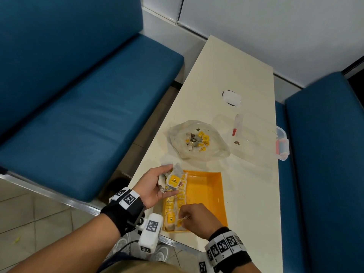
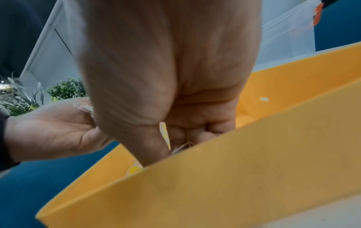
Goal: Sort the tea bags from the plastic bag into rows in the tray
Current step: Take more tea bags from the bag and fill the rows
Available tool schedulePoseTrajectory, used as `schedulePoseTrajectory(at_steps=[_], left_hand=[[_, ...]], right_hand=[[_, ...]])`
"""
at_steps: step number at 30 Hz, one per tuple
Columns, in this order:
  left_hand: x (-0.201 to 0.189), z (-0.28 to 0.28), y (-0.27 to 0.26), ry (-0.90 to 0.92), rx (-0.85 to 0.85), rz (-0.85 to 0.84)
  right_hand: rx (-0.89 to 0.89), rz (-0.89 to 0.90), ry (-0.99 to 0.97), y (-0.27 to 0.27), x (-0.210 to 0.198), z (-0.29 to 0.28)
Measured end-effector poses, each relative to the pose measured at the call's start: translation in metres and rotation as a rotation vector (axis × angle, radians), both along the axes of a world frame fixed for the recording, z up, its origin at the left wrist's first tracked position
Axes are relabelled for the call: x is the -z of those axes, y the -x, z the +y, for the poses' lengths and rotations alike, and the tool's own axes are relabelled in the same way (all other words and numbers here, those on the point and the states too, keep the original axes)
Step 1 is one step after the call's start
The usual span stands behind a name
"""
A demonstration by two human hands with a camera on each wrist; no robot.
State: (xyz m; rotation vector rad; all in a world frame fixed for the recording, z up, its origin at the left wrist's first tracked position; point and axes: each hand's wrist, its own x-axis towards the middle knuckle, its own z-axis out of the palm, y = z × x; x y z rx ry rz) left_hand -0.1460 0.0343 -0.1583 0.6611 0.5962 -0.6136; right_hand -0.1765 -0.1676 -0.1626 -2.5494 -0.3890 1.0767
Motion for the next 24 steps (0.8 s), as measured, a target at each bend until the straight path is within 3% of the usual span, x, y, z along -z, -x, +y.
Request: schedulePoseTrajectory(at_steps=[14, 24], left_hand=[[-0.002, -0.003, 0.009, -0.054, 0.022, 0.009], [-0.003, -0.003, 0.014, -0.094, 0.014, -0.010]], right_hand=[[0.078, -0.071, 0.092, 0.007, 0.014, 0.006], [0.288, -0.008, 0.056, 0.006, 0.020, -0.002]])
